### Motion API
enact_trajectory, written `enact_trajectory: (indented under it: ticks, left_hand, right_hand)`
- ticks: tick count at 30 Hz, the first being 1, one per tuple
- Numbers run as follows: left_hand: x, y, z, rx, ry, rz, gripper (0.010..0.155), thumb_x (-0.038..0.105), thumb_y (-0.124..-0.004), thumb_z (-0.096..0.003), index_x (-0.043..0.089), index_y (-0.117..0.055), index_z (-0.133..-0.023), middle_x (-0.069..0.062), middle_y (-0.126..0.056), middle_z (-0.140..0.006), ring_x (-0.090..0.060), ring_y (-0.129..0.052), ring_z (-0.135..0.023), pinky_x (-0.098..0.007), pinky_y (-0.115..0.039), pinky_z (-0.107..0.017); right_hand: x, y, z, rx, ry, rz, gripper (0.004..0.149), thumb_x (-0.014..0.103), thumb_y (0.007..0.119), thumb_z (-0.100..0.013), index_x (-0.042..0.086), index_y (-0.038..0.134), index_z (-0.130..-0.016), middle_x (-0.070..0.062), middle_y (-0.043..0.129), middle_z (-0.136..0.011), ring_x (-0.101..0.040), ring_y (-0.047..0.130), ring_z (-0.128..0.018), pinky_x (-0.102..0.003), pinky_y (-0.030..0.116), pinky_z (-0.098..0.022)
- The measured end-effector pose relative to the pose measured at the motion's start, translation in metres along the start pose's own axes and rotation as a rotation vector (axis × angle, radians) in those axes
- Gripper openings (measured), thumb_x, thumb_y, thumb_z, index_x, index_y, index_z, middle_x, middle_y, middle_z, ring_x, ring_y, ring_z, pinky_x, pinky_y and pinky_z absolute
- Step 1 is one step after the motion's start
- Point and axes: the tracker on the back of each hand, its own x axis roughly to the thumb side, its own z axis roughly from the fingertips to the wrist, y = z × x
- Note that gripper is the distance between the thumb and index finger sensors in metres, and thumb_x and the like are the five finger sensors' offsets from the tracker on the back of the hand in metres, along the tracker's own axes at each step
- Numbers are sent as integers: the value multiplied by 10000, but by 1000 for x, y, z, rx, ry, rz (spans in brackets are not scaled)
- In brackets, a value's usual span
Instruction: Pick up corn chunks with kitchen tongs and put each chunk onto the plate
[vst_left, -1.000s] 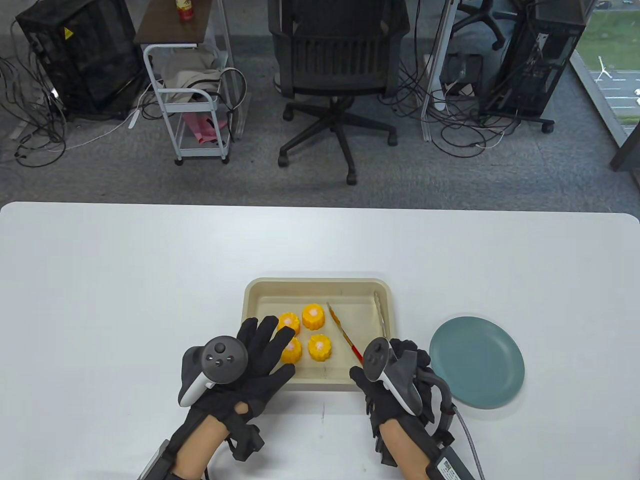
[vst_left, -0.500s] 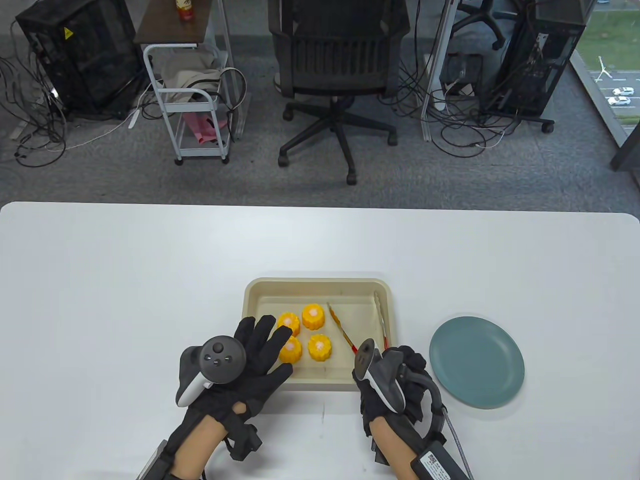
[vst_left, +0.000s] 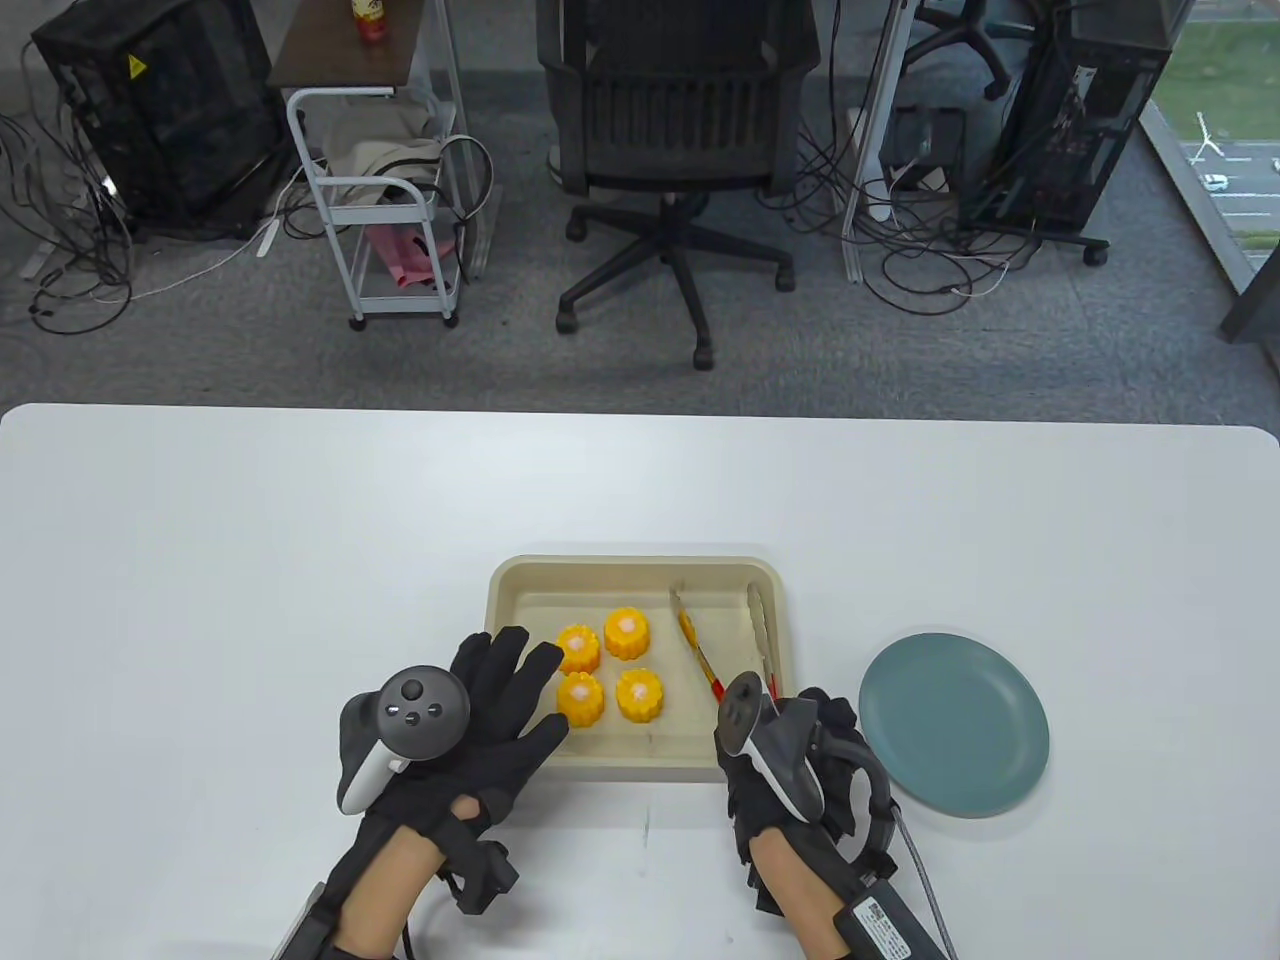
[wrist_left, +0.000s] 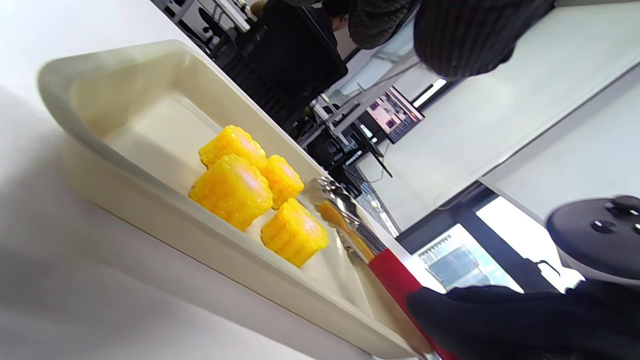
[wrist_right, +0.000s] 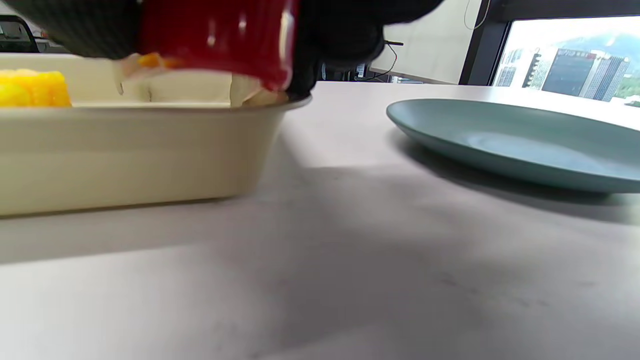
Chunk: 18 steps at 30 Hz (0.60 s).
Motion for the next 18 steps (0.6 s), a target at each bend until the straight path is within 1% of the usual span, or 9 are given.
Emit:
enact_trajectory:
  ticks: [1,5,8,10,11,13,14,16,18]
  left_hand:
    - [-2,1,0,11,16,12,733,553,-649,-510,370,-333,-1145,-71,-113,-1221,-389,-2,-1120,-776,-68,-656]
    - [-10,9,1,42,25,89,748,556,-649,-510,338,-323,-1147,-93,-108,-1212,-412,-22,-1112,-777,-96,-663]
    - [-14,15,2,68,12,168,762,563,-647,-509,318,-309,-1146,-105,-105,-1207,-426,-45,-1110,-781,-127,-670]
    - [-16,19,4,100,7,237,787,568,-642,-512,291,-257,-1141,-121,-65,-1191,-445,-67,-1102,-781,-173,-678]
    - [-16,20,4,127,6,272,808,570,-639,-514,268,-217,-1134,-127,-52,-1184,-457,-89,-1097,-780,-196,-681]
    - [-17,22,5,165,-1,337,833,573,-641,-512,230,-190,-1123,-143,-51,-1170,-478,-138,-1086,-774,-247,-685]
    - [-18,22,5,169,-6,369,850,580,-641,-511,208,-176,-1117,-153,-61,-1166,-485,-166,-1078,-767,-282,-687]
    - [-18,20,3,146,-44,467,887,598,-646,-506,176,-150,-1108,-177,-76,-1158,-502,-213,-1060,-743,-332,-694]
    - [-17,15,1,70,-81,575,942,635,-651,-493,159,-111,-1099,-185,-80,-1152,-506,-239,-1045,-709,-368,-709]
  right_hand:
    - [-2,-1,-1,9,-7,-20,752,690,636,-429,136,665,-936,-162,693,-925,-351,615,-735,-416,587,-496]
    - [-12,-13,-1,-4,-22,-120,747,692,626,-428,139,671,-928,-159,702,-915,-345,628,-725,-409,596,-490]
    - [-20,-26,4,-56,-43,-247,752,702,623,-419,144,680,-920,-151,715,-904,-338,641,-715,-402,605,-482]
    - [-24,-37,10,-94,-93,-366,753,702,620,-418,143,681,-918,-151,718,-901,-337,645,-713,-401,608,-479]
    - [-24,-42,14,-104,-140,-427,753,703,617,-421,144,670,-923,-151,705,-910,-338,634,-722,-402,604,-486]
    - [-20,-47,21,-130,-245,-539,759,696,620,-415,143,650,-933,-151,678,-927,-343,607,-739,-409,589,-502]
    - [-17,-49,25,-149,-269,-564,756,695,622,-412,147,649,-933,-147,676,-929,-341,605,-742,-408,588,-505]
    - [-7,-53,38,-201,-338,-595,753,708,606,-405,171,653,-930,-125,687,-929,-319,617,-747,-393,599,-511]
    - [5,-54,50,-233,-432,-644,755,714,600,-400,179,654,-929,-116,690,-928,-311,622,-746,-388,603,-511]
